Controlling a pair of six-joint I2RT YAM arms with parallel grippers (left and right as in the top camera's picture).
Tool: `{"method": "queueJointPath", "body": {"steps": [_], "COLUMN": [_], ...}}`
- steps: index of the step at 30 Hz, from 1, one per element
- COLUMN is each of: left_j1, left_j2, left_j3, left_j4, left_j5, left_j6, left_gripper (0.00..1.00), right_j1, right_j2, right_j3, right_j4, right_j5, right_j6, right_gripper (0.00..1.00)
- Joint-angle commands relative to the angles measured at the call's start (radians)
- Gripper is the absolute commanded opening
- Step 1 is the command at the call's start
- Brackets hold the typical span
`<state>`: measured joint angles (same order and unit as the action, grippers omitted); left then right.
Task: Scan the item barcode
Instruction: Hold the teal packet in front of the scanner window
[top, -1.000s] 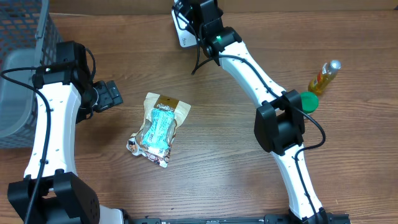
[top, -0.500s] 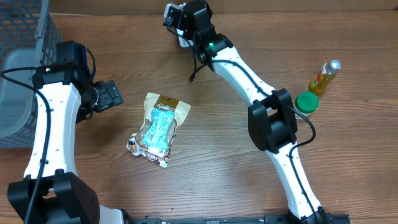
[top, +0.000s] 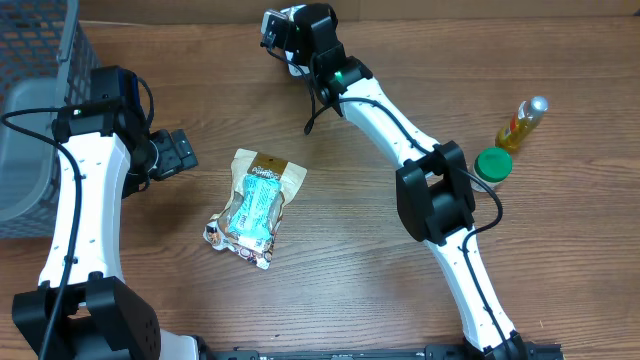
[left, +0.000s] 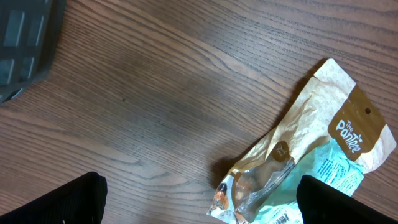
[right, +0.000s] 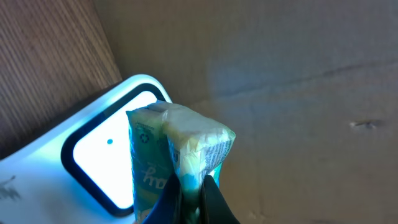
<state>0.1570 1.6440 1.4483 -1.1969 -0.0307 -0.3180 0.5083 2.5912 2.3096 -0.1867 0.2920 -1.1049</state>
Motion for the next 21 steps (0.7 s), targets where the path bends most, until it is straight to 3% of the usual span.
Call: {"method": "queueJointPath", "body": {"steps": [1, 6, 21], "left_j1": [0.000, 0.000, 0.000], "left_j2": [0.003, 0.003, 0.003], "left_j3": [0.005, 0.005, 0.005], "left_j4": [0.000, 0.001, 0.000], "left_j5": [-0.002, -0.002, -0.002], "left_j6": [0.000, 0.000, 0.000], "left_gripper": [1.00, 1.00, 1.00], "right_j1": [0.001, 0.000, -0.025], "right_j2": [0.020, 0.020, 0.020], "right_j3": [0.007, 0.007, 0.007], "right_j4": [0.062, 0.101, 0.012], "right_j5": [-0.005, -0.005, -0.103], "right_j6": [-0.004, -0.004, 0.002], "right_gripper": [0.04, 0.04, 0.04]}}
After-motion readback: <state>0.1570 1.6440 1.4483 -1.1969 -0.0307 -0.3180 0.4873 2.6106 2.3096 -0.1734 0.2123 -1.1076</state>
